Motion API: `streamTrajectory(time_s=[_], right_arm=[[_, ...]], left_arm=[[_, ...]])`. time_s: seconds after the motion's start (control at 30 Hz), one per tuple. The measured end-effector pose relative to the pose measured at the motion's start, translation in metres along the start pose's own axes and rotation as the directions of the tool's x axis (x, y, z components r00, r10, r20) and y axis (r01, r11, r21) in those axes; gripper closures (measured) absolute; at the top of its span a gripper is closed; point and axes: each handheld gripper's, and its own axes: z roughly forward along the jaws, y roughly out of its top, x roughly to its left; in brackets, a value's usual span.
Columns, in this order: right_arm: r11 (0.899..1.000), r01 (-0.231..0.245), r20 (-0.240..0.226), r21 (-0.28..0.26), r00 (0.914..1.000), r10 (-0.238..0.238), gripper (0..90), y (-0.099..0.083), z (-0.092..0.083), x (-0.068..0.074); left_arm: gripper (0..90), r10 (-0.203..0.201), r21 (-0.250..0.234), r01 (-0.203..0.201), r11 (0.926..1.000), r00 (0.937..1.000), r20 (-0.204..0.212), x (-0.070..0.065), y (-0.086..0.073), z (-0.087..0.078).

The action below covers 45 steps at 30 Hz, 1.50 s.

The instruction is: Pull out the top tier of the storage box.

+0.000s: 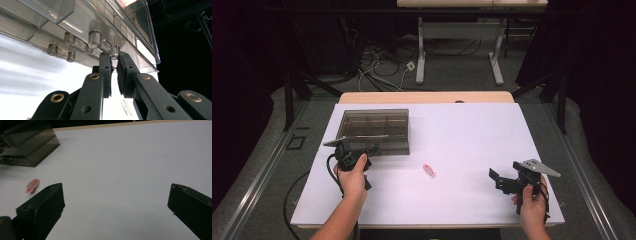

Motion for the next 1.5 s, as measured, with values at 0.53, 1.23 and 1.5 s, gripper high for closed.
streamTrajectory(time_s=[0.53,1.23,1.5], right_arm=[[1.000,-0.003,-0.003,-0.005,1.0000,0.003,0.5,0.000,0.000,0.001],[1.000,-0.003,0.000,-0.019,1.0000,0.003,0.5,-0.001,0.003,0.001],[1.000,-0.009,-0.001,-0.007,1.0000,0.009,0.6,-0.001,0.002,0.001]], left_arm=[[82.1,0.004,0.021,-0.004,0.9998,0.9999,0.013,0.002,-0.006,-0.008],[81.9,0.001,0.026,-0.002,0.9997,0.9998,0.022,0.003,-0.010,-0.012],[81.1,-0.006,0.031,0.005,0.9995,0.9999,0.016,0.002,-0.010,-0.013]])
